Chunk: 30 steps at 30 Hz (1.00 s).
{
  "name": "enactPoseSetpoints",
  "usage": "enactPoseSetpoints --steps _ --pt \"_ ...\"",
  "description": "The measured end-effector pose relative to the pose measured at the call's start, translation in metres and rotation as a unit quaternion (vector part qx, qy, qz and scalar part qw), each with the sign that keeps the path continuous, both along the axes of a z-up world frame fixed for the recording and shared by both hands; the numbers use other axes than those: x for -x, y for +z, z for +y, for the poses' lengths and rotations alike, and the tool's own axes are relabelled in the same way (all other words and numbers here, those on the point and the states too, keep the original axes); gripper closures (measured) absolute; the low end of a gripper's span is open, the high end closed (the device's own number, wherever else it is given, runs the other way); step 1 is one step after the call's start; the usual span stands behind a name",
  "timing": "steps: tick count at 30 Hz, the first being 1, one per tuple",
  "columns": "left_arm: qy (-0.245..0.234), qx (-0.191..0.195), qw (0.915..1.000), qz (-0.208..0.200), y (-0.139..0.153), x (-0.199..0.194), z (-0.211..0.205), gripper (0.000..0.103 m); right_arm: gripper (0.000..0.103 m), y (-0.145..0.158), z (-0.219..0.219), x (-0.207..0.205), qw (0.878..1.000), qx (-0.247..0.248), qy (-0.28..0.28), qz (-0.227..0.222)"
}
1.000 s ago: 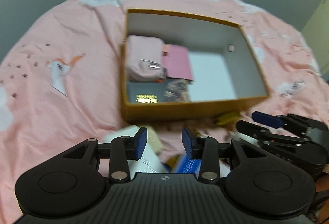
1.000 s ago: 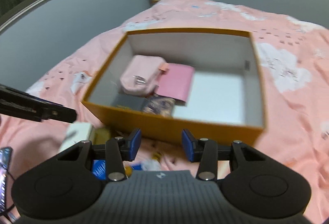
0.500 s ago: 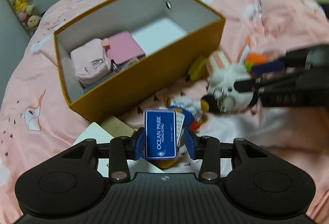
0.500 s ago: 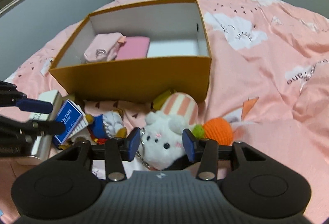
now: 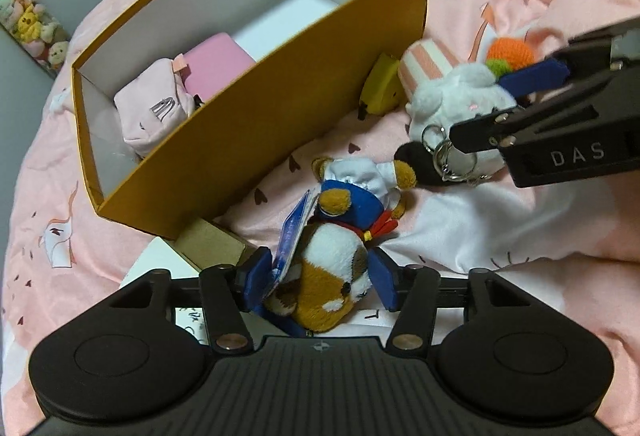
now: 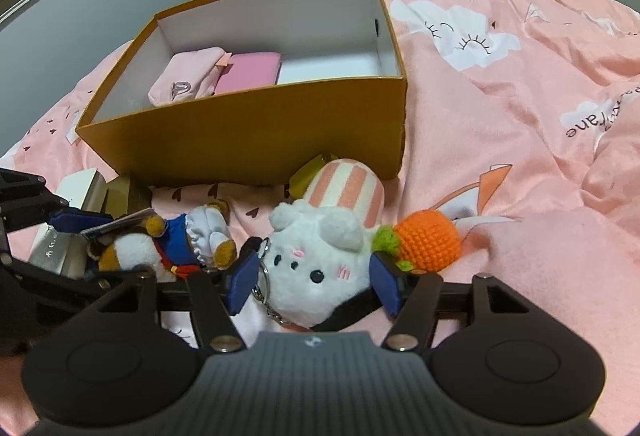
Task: Organize objects
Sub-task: 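Grasp the blue card and plush dog with the left tool while the right tool grasps the white bunny, then lift the plush dog with the left tool while the right tool lifts the white bunny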
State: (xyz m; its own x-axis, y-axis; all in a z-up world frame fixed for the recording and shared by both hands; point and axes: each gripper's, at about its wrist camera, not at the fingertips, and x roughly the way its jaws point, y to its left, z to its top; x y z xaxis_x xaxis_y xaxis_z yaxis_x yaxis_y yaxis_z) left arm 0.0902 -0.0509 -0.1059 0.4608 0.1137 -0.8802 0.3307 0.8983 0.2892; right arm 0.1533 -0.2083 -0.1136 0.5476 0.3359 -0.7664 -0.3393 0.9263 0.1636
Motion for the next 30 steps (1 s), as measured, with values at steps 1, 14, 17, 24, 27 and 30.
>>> enactPoseSetpoints --steps 1,14,17,24,27,30 --pt "0.002 -0.003 1.0000 -0.001 -0.002 0.000 -0.001 0.039 0.037 -0.002 0.001 -0.001 1.000 0.001 0.002 0.001" --pt "-0.002 -0.049 0.9986 -0.019 -0.025 -0.002 -0.014 0.039 0.026 -0.019 0.010 -0.017 1.000 0.014 0.012 0.011" --pt "-0.006 -0.056 0.9982 -0.023 -0.030 -0.003 -0.015 0.039 0.026 -0.022 0.012 -0.017 1.000 0.020 0.016 0.009" --pt "0.007 -0.040 0.9986 -0.033 -0.028 -0.004 -0.011 0.041 0.031 -0.021 0.011 -0.018 0.999 0.026 0.023 0.003" --pt "0.024 -0.026 0.9985 -0.042 -0.024 -0.001 -0.008 0.043 0.035 -0.018 0.009 -0.015 0.999 0.026 0.026 -0.002" --pt "0.042 -0.009 0.9977 -0.052 -0.017 0.003 -0.005 0.044 0.039 -0.015 0.008 -0.012 0.999 0.027 0.029 -0.010"
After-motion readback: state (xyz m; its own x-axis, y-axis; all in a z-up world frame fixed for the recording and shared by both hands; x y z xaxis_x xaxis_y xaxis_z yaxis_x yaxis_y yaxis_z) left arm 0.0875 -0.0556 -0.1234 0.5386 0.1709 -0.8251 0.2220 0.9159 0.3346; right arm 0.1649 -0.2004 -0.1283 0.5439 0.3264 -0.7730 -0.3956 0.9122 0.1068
